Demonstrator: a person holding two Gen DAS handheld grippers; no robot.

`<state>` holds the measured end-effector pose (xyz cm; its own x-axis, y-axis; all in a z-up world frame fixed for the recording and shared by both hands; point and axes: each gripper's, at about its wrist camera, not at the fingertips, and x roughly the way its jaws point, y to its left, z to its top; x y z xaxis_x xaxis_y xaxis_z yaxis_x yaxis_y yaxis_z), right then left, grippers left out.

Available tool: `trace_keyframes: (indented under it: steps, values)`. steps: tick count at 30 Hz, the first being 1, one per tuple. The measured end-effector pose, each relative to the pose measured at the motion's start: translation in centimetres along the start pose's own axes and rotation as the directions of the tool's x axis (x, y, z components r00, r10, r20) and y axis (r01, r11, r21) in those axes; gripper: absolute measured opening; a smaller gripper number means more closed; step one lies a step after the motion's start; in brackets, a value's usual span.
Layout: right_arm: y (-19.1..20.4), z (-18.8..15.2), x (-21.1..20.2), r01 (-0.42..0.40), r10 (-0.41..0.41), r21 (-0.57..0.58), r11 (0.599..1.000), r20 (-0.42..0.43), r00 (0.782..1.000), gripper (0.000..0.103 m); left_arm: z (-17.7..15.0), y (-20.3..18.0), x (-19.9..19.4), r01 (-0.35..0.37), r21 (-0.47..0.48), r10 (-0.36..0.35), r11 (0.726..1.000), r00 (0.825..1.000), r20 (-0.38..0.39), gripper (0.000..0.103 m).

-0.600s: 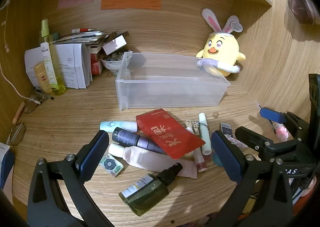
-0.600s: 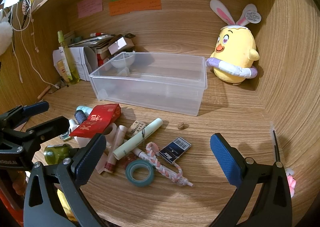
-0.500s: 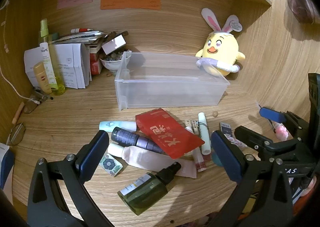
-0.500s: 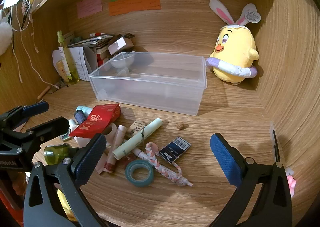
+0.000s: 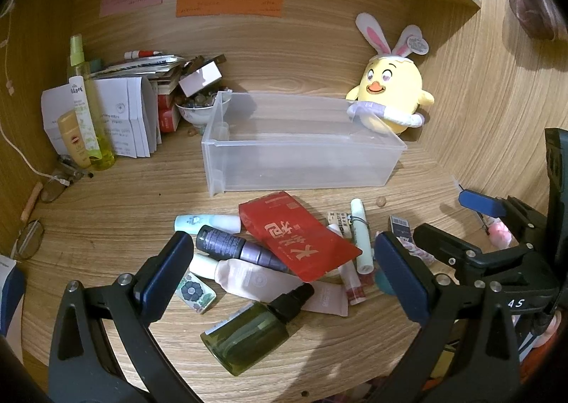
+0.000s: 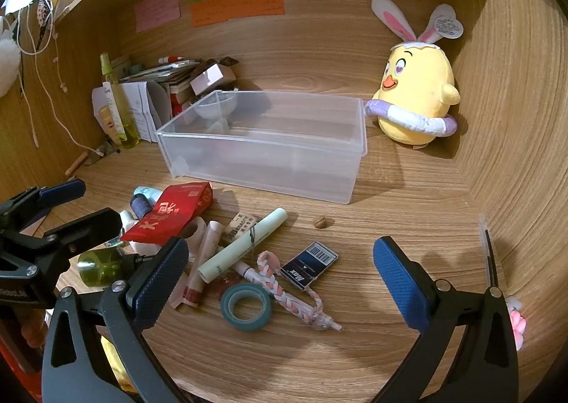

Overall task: Organize objects
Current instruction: 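Move both tools toward the scattered items in front of the bin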

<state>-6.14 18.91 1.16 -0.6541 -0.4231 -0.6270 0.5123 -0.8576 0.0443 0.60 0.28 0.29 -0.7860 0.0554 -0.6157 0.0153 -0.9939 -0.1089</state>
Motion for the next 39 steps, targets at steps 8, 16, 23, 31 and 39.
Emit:
trace_keyframes:
  steps: [8,16,23,31,39]
  values:
    - [-0.1,0.0,0.2,-0.003,0.003,0.008,1.000,-0.007,1.000,0.103,0.0,-0.1,0.1,0.006,0.004,-0.006,1.000,1.000,-0.001,0.103]
    - [-0.1,0.0,0.3,-0.005,0.005,0.009,1.000,-0.006,1.000,0.103,0.0,-0.2,0.1,0.045,0.009,-0.045,0.999,0.999,-0.002,0.103]
    - [0.0,0.4,0.3,-0.003,0.003,0.004,1.000,0.000,1.000,0.103,0.4,0.8,-0.4,0.025,-0.005,-0.025,1.000,1.000,0.016,0.103]
    - [-0.7,0.9,0.8,0.027,-0.027,0.013,1.000,-0.008,1.000,0.103,0.2,3.6,0.0,-0.026,-0.022,0.026,0.999,1.000,0.001,0.103]
    - [-2.5,0.8,2.9,0.038,-0.034,0.067,0.997,-0.071,0.997,0.095,0.0,7.0,2.2,-0.048,-0.083,0.042,0.995,0.996,-0.080,0.083]
